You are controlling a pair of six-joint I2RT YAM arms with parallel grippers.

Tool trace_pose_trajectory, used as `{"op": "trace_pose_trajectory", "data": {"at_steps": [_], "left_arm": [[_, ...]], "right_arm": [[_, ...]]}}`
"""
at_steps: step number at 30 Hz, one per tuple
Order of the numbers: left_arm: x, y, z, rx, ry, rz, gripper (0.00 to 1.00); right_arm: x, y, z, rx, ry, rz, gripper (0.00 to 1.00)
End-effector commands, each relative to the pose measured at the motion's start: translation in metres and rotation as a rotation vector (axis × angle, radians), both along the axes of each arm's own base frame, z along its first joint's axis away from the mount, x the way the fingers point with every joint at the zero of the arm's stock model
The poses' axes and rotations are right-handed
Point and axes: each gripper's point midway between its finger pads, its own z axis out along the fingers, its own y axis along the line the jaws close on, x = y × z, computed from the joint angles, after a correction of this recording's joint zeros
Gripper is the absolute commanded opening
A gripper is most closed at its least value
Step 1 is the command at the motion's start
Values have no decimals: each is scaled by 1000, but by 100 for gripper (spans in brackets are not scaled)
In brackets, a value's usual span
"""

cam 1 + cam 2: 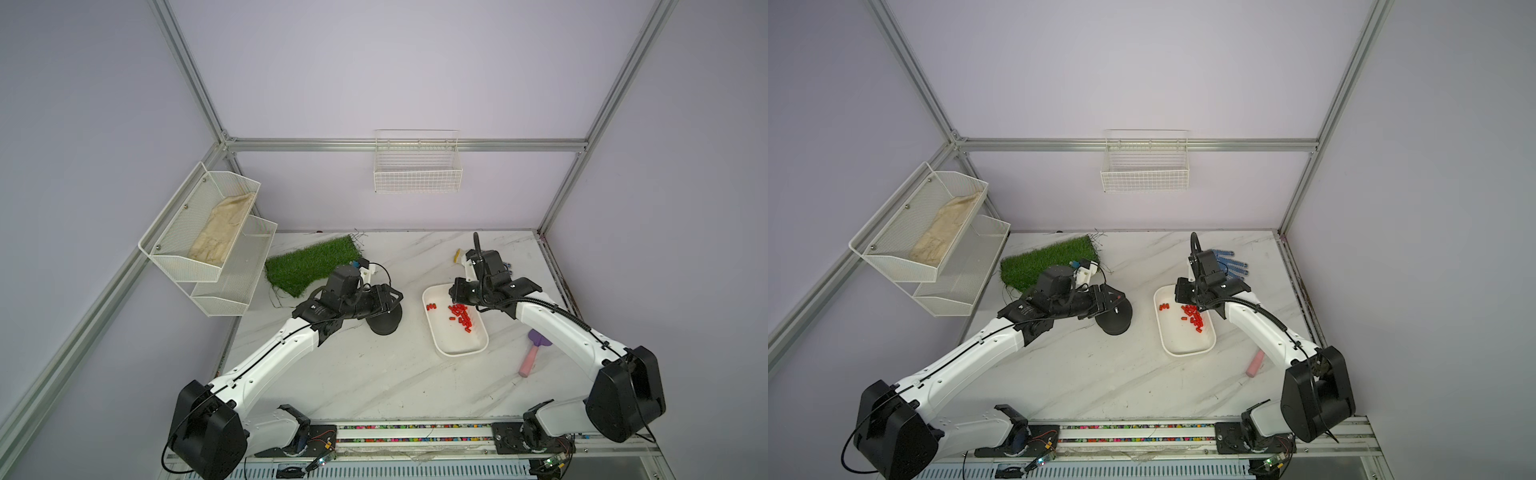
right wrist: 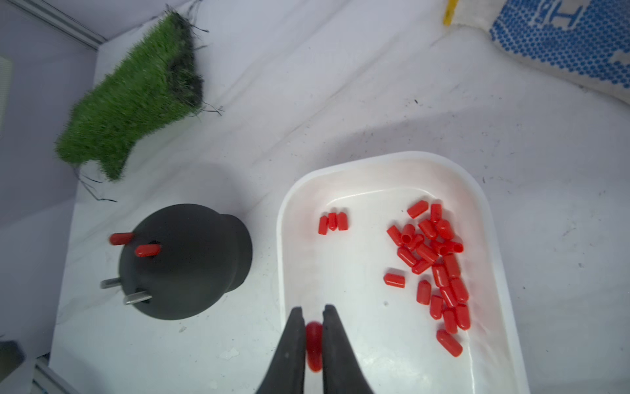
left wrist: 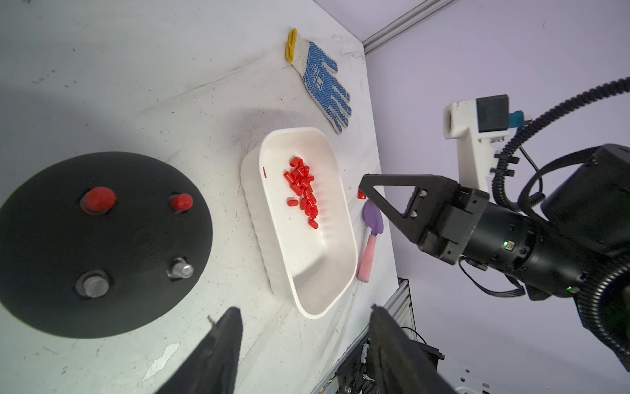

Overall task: Cover the protruding screws with screw protection sleeves
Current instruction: Pick up the screw protection sleeve from the storage box.

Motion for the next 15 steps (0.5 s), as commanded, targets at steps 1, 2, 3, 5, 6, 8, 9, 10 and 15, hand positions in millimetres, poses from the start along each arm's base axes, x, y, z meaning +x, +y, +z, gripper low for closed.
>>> {"op": "trace_pose_trajectory", "data": {"at_steps": [1,2,3,5,6,8,9,10,15], "left_arm": [[3,-10,35,-101,-93,-37,57],[5,-12,40,-120,-106,-45,56],[5,-15,45,-138,-118,-54,55],[7,-21,56,-190,-147,-73,53],[8,-24,62,-215,-161,-79,53],[10,-32,75,-279,-193,-102,52],[11,-34,82,-304,-210,-111,52],[11,-39,88,-326,-227,-124,52],[6,-57,109,-370,-310,-187,51]], "right_arm": [[-1,14,38,149,-101,31,14],[-2,17,50,188,-132,37,15],[-3,20,59,221,-155,40,14],[-6,26,82,310,-214,57,15],[-7,28,92,350,-241,59,14],[-8,31,110,424,-291,63,14],[-9,33,119,456,-313,67,14],[-10,34,125,488,-333,69,15],[-18,40,156,644,-411,105,15]]}}
